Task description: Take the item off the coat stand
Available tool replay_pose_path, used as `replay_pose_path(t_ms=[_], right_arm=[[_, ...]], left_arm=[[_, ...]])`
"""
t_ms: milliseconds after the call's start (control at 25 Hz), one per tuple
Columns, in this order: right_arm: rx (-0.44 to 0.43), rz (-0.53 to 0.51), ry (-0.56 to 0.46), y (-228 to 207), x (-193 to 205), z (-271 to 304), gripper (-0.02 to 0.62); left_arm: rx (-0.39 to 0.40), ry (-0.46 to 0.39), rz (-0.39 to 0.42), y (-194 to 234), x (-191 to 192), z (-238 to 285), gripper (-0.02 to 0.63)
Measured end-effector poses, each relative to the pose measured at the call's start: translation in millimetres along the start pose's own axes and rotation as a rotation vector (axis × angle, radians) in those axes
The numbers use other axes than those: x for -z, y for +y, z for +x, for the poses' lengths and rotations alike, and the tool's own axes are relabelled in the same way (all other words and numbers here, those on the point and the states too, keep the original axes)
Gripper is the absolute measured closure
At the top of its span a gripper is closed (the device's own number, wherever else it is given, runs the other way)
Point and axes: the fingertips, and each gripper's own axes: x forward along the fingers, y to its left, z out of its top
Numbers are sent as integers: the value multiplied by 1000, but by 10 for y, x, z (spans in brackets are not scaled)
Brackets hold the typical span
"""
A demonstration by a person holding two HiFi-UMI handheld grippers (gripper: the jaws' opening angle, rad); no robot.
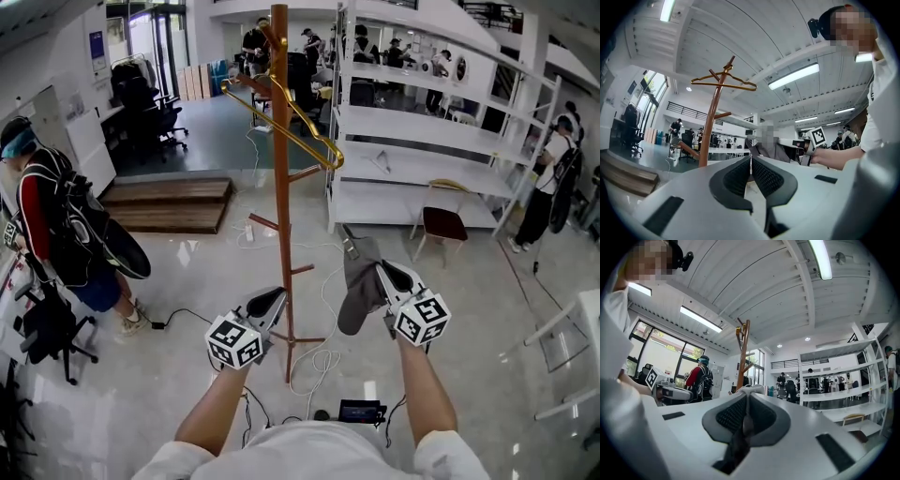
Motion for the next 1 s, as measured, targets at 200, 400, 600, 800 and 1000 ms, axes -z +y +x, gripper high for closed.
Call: replay_pose_path(t_ms=[200,400,600,800,1000], right_arm=[[-13,15,32,515,193,-158,560],[-29,44,57,862,387,-317,560],[-50,68,81,1582,622,-542,560],[-79,94,114,2125,778,-731,560],[-82,141,121,2589,890,-998,560]], left_arm=[[31,18,-3,-112,61,-395,580],[36,30,-12,-172,134,-613,580],[50,42,-41,-233,318,-1159,580],[43,53,-72,-327,427,-1568,580],[32,64,-99,-475,523,-1971,580]])
